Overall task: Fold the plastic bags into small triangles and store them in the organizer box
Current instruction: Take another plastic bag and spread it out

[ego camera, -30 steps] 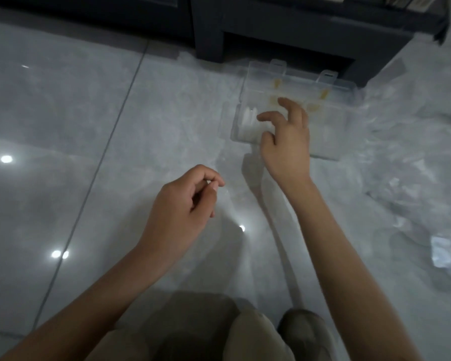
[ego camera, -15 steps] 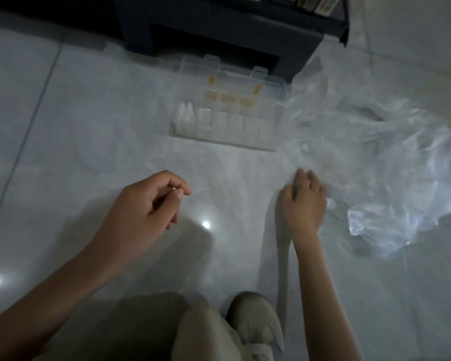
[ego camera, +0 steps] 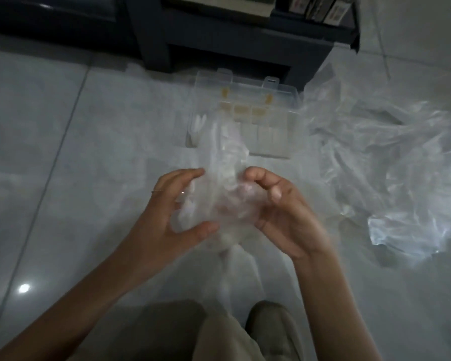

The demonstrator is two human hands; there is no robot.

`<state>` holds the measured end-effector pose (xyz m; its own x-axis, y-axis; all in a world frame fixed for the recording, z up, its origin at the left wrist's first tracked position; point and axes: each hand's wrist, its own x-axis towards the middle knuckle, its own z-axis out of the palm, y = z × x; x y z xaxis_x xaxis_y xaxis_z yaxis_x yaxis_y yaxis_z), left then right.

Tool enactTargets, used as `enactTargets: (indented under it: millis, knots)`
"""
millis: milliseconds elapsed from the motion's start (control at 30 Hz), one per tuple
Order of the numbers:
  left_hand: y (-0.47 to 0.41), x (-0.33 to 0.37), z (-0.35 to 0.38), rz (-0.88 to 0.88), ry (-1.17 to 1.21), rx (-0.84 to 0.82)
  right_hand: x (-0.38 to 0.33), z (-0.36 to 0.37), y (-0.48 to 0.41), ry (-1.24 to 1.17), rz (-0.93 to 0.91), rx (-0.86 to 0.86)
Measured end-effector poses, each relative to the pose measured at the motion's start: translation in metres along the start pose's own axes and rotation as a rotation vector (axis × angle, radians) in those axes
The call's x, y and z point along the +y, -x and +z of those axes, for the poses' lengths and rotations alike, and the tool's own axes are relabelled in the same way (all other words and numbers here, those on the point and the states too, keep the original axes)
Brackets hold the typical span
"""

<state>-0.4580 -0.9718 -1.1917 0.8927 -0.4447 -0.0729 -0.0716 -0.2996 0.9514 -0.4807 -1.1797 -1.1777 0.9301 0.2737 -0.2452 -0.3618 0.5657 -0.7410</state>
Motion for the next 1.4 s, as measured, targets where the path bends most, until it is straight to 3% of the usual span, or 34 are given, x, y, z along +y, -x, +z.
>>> enactTargets:
  millis: [67, 167, 400, 633, 933, 1167, 1400]
  knots:
    - [0.001, 0.000, -0.002, 0.015, -0.004, 0.020, 0.011, 0.007, -0.010, -0.097, -0.029, -0.006]
    - [0.002, 0.000, -0.006, -0.018, 0.093, 0.095, 0.018, 0.021, -0.020, -0.116, -0.061, 0.161]
    - [-0.001, 0.001, -0.020, 0.002, -0.024, 0.296, 0.019, 0.011, -0.020, 0.225, -0.187, 0.481]
    - [-0.001, 0.002, -0.027, -0.085, 0.078, 0.357, 0.014, 0.002, -0.007, 0.446, -0.195, 0.330]
    - [0.000, 0.003, -0.031, -0.117, 0.152, 0.501, 0.014, 0.002, -0.013, 0.507, -0.327, 0.540]
    - [0.001, 0.000, -0.033, -0.178, 0.191, 0.532, 0.019, 0.001, -0.013, 0.531, -0.413, 0.561]
    - [-0.001, -0.010, -0.039, -0.281, 0.069, 0.587, 0.020, 0.005, -0.015, 0.599, -0.525, 0.521]
